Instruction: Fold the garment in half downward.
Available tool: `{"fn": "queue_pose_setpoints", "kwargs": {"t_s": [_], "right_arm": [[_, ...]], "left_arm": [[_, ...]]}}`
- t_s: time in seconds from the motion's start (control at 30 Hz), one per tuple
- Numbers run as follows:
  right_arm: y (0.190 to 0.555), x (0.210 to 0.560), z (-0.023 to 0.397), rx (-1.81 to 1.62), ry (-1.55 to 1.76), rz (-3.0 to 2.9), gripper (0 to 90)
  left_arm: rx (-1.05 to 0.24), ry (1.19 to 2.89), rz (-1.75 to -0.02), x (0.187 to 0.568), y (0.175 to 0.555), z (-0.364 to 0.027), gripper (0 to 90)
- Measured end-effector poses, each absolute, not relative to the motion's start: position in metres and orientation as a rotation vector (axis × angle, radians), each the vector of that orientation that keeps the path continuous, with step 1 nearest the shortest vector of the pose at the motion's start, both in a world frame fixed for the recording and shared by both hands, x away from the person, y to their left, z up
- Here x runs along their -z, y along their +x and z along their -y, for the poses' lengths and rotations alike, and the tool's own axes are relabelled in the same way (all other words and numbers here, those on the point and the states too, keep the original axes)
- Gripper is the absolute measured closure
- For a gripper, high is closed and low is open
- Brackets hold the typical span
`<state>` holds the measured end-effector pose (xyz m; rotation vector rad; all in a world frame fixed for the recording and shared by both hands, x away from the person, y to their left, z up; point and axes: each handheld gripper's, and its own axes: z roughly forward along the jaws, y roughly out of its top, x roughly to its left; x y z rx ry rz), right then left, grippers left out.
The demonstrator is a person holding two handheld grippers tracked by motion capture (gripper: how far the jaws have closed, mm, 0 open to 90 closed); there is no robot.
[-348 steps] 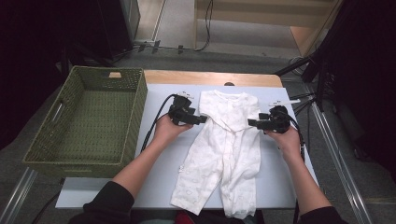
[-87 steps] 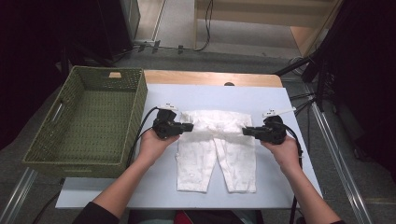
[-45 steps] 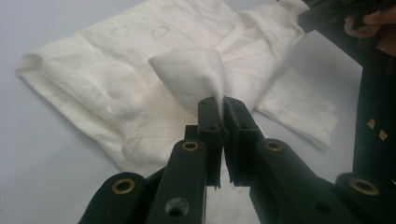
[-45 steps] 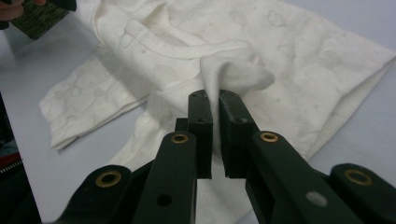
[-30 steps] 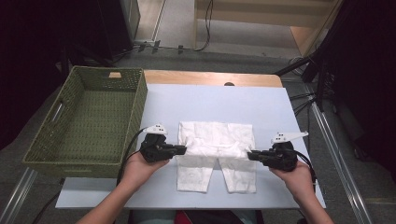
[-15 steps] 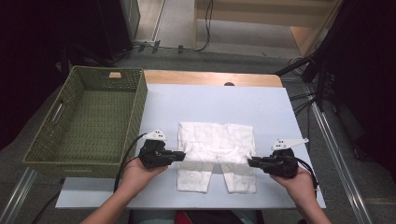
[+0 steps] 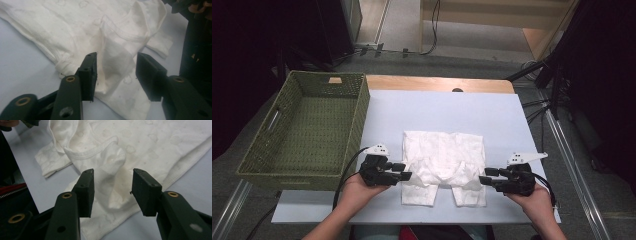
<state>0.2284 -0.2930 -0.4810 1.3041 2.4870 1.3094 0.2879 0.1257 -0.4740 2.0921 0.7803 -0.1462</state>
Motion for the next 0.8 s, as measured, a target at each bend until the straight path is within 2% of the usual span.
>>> {"fn": "queue_pose_setpoints", "kwargs": {"t_s": [0.17,0.8], "right_arm": [[0.232,0.48,0.288,-1.312,1.293,-2.483,44.4],[0.26,0.481,0.27,-1.322,1.349,-2.468,44.0]], "left_arm": [[0.122,2.099,-0.776,0.473,0.292,-0.12,42.9],[0.103,2.13,-0.788,0.477,0.315,-0.095,43.0]]}}
